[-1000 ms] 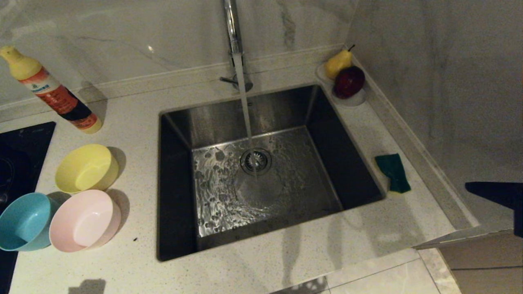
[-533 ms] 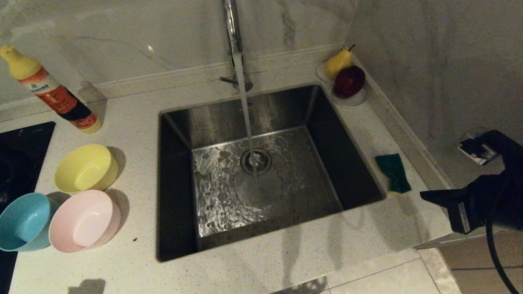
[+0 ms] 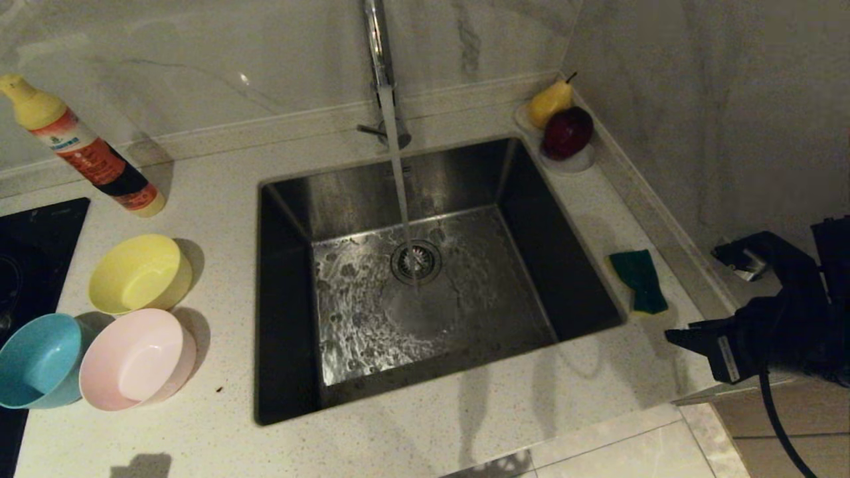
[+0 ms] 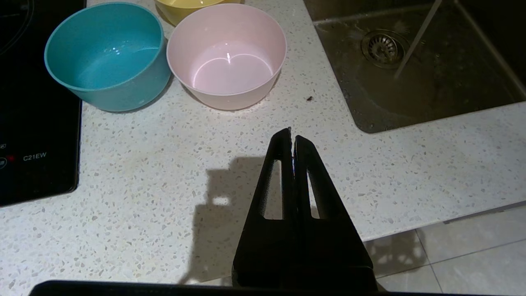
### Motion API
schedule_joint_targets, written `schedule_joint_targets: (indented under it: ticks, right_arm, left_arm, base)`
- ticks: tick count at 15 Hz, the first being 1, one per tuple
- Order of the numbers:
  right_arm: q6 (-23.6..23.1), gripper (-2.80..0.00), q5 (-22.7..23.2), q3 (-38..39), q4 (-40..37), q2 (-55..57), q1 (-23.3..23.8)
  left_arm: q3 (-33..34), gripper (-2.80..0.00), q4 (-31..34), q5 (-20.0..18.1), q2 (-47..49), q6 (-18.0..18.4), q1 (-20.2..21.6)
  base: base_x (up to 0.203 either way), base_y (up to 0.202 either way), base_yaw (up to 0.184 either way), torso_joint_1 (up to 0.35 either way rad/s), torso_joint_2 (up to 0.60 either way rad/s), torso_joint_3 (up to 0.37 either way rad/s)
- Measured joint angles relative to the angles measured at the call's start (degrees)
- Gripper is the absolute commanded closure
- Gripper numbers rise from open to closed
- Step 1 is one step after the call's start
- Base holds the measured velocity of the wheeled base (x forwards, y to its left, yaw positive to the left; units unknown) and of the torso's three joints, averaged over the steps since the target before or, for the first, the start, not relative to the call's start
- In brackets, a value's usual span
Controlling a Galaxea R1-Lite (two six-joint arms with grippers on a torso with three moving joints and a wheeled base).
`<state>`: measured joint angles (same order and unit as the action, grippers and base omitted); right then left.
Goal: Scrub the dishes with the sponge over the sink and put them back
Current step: Pick up a bowl and the sponge
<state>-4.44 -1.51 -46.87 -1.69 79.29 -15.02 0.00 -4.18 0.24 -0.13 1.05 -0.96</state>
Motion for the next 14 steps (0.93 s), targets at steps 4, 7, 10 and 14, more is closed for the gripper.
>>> schedule_joint_targets:
  ticks: [4, 7, 10, 14]
  right_arm:
    - [1.86, -2.8, -0.2, 0.16, 7.14, 4.01, 0.47]
    - [1.9, -2.8, -0.24, 0.51, 8.17, 6.27, 0.85]
    - [1.9, -2.8, -0.24, 0.1, 10.22, 7.86, 1.38]
    - [1.83, -2.8, -0.4, -0.39, 15.92, 10.37, 2.26]
  left_arm:
    - [0.0, 0.0, 0.0, 0.01, 0.02, 0.0, 0.0]
    - [0.0, 0.0, 0.0, 0.0, 0.02, -0.01, 0.0]
    - [0.0, 0.0, 0.01, -0.02, 0.02, -0.01, 0.0]
    - [0.0, 0.0, 0.0, 0.0, 0.02, -0.01, 0.0]
  base:
    - [0.0, 0.0, 0.0, 0.0, 0.0, 0.0]
    - [0.0, 0.0, 0.0, 0.0, 0.0, 0.0]
    - [0.0, 0.0, 0.0, 0.0, 0.0, 0.0]
    - [0.0, 0.0, 0.0, 0.0, 0.0, 0.0]
